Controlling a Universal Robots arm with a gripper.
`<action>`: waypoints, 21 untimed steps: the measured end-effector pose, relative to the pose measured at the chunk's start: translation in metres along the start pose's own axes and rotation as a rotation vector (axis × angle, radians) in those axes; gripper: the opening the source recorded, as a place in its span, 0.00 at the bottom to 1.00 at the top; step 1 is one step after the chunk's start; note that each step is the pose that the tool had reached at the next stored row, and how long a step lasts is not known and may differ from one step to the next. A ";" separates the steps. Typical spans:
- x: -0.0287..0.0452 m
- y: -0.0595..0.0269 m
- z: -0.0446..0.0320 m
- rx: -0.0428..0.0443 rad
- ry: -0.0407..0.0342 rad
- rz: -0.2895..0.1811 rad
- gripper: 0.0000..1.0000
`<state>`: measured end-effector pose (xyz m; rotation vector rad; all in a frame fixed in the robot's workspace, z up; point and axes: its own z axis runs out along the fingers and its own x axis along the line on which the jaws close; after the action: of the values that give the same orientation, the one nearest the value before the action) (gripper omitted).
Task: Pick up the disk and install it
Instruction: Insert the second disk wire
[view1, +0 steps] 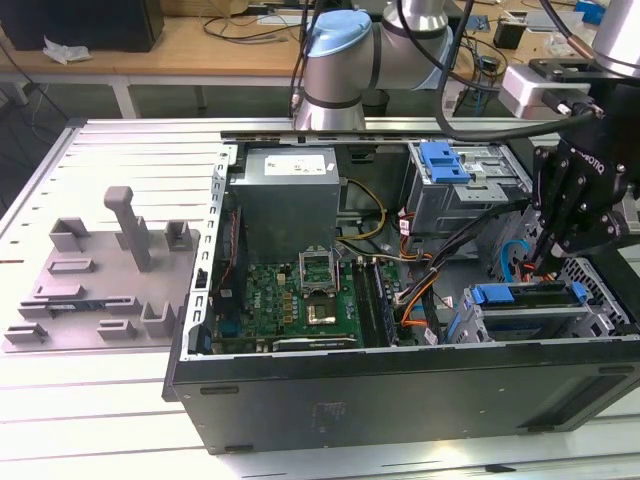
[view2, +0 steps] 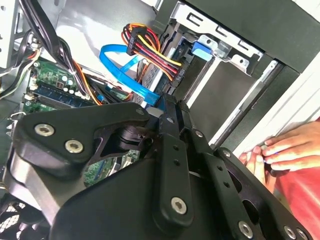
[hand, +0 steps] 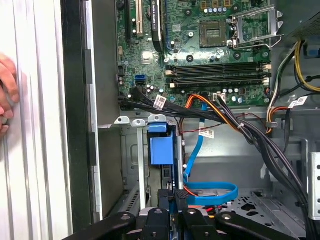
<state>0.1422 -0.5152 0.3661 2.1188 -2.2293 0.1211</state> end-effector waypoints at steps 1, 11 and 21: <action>0.0012 -0.0001 0.0001 -0.0004 -0.0070 0.000 0.16; 0.0082 -0.0005 0.0008 0.0006 -0.0384 -0.012 0.16; 0.0132 -0.0007 0.0013 0.0036 -0.0604 -0.026 0.16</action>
<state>0.1422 -0.5285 0.3661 2.1814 -2.2341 0.0606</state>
